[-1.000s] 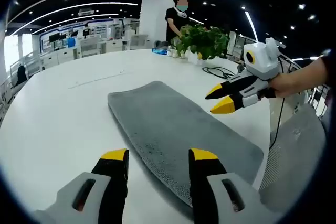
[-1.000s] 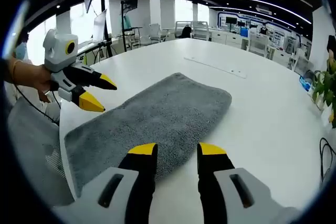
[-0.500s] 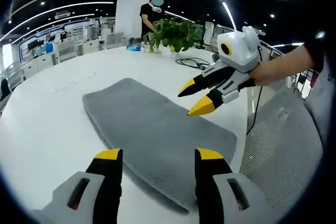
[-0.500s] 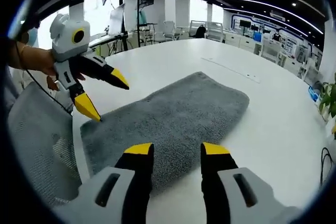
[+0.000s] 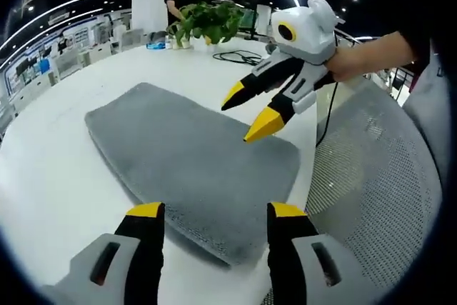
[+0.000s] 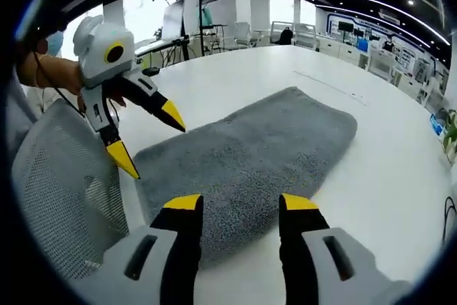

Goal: Fold the towel on the table until its edges align and the towel forms a compact rectangular stack.

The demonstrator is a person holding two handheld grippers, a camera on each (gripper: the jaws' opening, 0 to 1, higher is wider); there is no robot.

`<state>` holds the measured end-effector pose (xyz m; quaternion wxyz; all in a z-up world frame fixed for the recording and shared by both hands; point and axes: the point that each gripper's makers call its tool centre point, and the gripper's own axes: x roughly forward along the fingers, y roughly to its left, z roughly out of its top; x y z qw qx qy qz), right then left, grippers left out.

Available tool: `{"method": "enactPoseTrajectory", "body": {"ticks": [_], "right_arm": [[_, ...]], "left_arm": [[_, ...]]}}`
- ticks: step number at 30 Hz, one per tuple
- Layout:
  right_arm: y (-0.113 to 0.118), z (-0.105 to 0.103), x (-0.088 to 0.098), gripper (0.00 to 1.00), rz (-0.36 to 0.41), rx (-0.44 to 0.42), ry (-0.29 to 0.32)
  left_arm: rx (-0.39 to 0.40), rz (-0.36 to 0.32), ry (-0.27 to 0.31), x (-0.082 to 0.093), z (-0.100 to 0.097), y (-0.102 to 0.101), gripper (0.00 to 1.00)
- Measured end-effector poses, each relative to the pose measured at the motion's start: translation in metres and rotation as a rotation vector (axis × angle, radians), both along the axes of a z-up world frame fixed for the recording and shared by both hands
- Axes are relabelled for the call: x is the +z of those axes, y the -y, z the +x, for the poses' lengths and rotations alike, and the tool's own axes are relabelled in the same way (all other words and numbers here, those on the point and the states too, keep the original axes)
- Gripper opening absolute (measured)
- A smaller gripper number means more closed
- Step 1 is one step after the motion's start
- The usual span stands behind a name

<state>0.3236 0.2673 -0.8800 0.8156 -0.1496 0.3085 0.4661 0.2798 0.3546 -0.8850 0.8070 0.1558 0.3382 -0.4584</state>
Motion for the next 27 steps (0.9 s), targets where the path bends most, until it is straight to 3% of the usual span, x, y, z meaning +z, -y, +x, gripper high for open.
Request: {"method": "enactPoseTrajectory", "body": {"ticks": [4,6,10,15,22,27], "right_arm": [[-0.002,-0.012,-0.003,0.48,-0.016,0.044,-0.001],[-0.003,-0.019,-0.006,0.49,-0.05,0.106,0.023],[-0.005,-0.033,-0.013,0.53,-0.073,0.145,0.01],[-0.009,-0.044,-0.013,0.53,-0.121,0.25,0.066],[-0.013,-0.059,-0.016,0.52,-0.139,0.324,0.065],[-0.013,-0.069,-0.018,0.46,-0.152,0.368,0.073]], "left_arm": [[-0.044,0.015,0.015,-0.001,-0.007,0.003,0.63],[-0.081,0.04,0.054,-0.003,-0.008,0.005,0.64],[-0.102,0.052,0.05,-0.008,-0.012,0.008,0.64],[-0.122,0.067,0.058,-0.01,-0.012,0.01,0.64],[-0.157,0.107,0.087,-0.016,-0.015,0.011,0.5],[-0.191,0.145,0.123,-0.015,-0.022,0.014,0.42]]}}
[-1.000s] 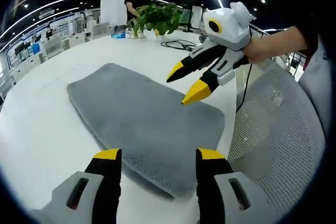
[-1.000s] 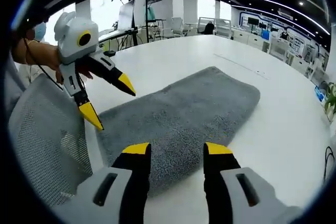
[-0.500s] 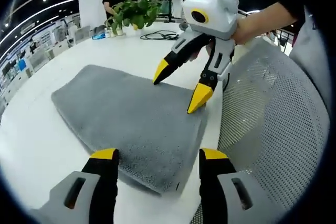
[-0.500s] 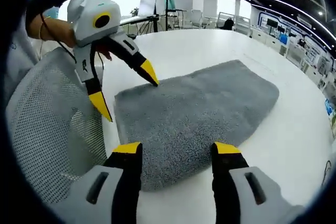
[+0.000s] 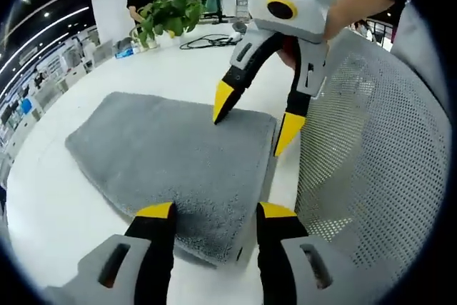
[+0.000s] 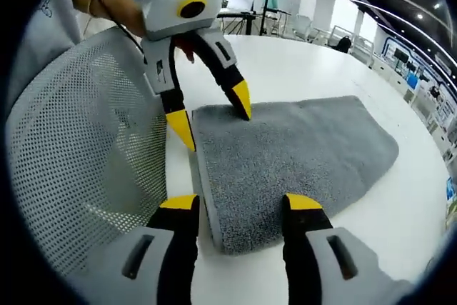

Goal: Fold the towel on the table until its edges align and the towel forms a compact rectangular stack.

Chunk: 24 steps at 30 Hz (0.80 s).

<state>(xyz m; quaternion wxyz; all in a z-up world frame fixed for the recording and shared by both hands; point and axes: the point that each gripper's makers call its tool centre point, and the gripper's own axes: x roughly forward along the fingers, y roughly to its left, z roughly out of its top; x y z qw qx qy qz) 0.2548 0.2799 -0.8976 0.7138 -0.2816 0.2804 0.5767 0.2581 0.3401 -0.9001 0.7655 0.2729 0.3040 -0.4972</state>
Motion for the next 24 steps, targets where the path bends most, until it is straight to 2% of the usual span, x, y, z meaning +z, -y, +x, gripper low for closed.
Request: {"method": "enactPoseTrajectory", "body": {"ticks": [3,8,12,14,19,24], "right_arm": [[0.002,-0.003,-0.005,0.44,-0.012,0.013,0.002],[0.004,-0.005,-0.015,0.44,-0.048,0.039,0.029],[0.004,0.0,-0.015,0.41,-0.06,0.036,0.043],[0.005,0.005,-0.015,0.37,-0.052,0.004,0.032],[0.004,0.006,-0.016,0.35,-0.044,-0.01,0.017],[0.004,0.009,-0.016,0.31,-0.04,-0.022,0.006]], "left_arm": [[-0.032,0.015,0.018,0.0,-0.006,0.003,0.34],[-0.068,0.066,0.021,-0.011,-0.008,0.002,0.34],[-0.067,0.073,0.023,-0.013,-0.005,0.003,0.33],[-0.036,0.046,0.01,-0.014,-0.002,0.004,0.32],[-0.028,0.027,0.001,-0.014,-0.001,0.004,0.3],[-0.031,0.051,0.007,-0.014,0.003,0.003,0.25]]}}
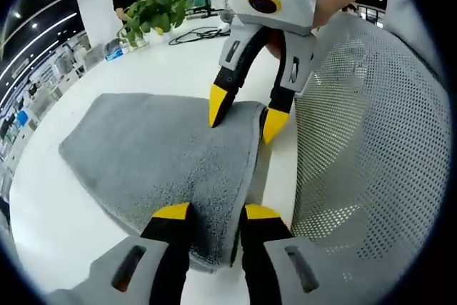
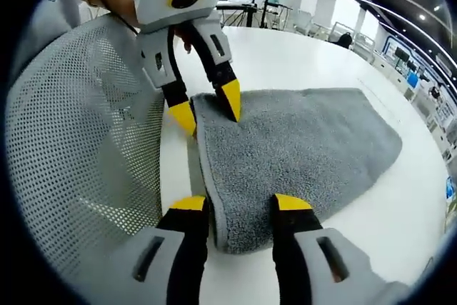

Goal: Fold the towel on the table until its edges align and the towel forms a compact rectangular stack.

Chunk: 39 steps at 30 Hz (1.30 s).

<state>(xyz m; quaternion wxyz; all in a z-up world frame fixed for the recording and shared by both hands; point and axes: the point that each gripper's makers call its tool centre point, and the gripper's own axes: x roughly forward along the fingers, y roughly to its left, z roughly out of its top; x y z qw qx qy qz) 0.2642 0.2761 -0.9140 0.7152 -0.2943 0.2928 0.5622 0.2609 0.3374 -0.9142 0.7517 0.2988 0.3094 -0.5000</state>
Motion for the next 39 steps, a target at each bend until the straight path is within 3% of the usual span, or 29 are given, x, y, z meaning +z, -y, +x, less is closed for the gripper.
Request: {"method": "enactPoseTrajectory", "body": {"ticks": [2,6,11,20,23,28,39], "right_arm": [[0.001,0.006,0.001,0.24,-0.016,-0.015,0.022],[-0.001,0.009,0.001,0.18,-0.017,-0.041,0.014],[0.0,0.012,0.003,0.13,0.026,-0.092,-0.032],[0.0,0.014,0.003,0.09,0.078,-0.156,-0.113],[0.0,0.012,0.003,0.09,0.048,-0.126,-0.085],[-0.001,0.01,0.005,0.08,0.035,-0.124,-0.078],[-0.003,-0.009,0.025,0.07,0.092,-0.096,-0.099]], "left_arm": [[0.003,0.006,0.017,0.001,0.003,-0.001,0.2],[0.033,-0.004,0.019,0.001,0.009,-0.002,0.15],[0.069,-0.046,-0.003,0.002,0.013,-0.003,0.11],[0.08,-0.052,-0.014,0.003,0.014,-0.002,0.09],[0.048,-0.01,0.036,0.007,0.01,0.0,0.08],[0.053,-0.021,0.011,0.01,0.01,-0.002,0.08],[0.045,-0.064,-0.025,0.031,-0.005,-0.003,0.08]]}}
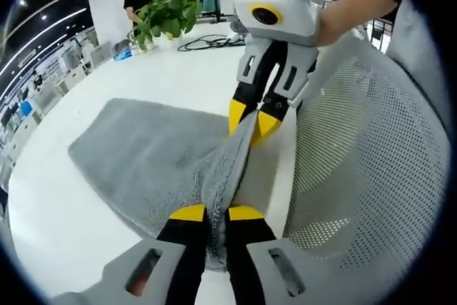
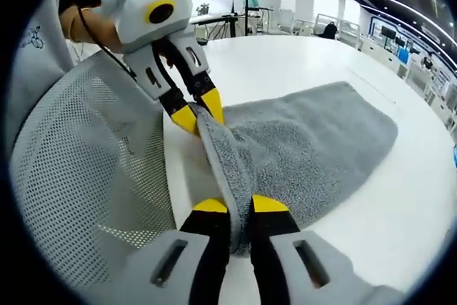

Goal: Fold the towel on the table until its edges align and the towel forms a compact rectangular stack.

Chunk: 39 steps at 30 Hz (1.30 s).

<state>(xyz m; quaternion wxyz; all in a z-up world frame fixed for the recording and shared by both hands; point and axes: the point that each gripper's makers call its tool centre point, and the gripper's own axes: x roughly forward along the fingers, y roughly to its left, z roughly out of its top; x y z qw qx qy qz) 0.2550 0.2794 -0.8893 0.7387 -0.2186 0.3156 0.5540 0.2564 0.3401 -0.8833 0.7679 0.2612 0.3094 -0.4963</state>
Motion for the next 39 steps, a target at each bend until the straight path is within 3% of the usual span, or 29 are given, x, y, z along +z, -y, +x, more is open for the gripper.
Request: {"method": "enactPoseTrajectory", "body": {"ticks": [8,13,19,39], "right_arm": [[-0.001,-0.01,0.02,0.07,0.014,0.043,0.034],[0.0,-0.016,0.034,0.07,0.033,0.051,0.039],[-0.001,-0.024,0.054,0.07,0.085,0.035,0.022],[-0.006,-0.05,0.101,0.07,0.178,0.066,-0.026]], "left_arm": [[-0.012,-0.016,0.0,0.021,-0.01,0.0,0.09],[0.003,-0.065,-0.044,0.038,-0.017,0.001,0.09],[0.019,-0.118,-0.075,0.057,-0.024,0.001,0.09],[0.032,-0.207,-0.087,0.103,-0.044,-0.001,0.09]]}}
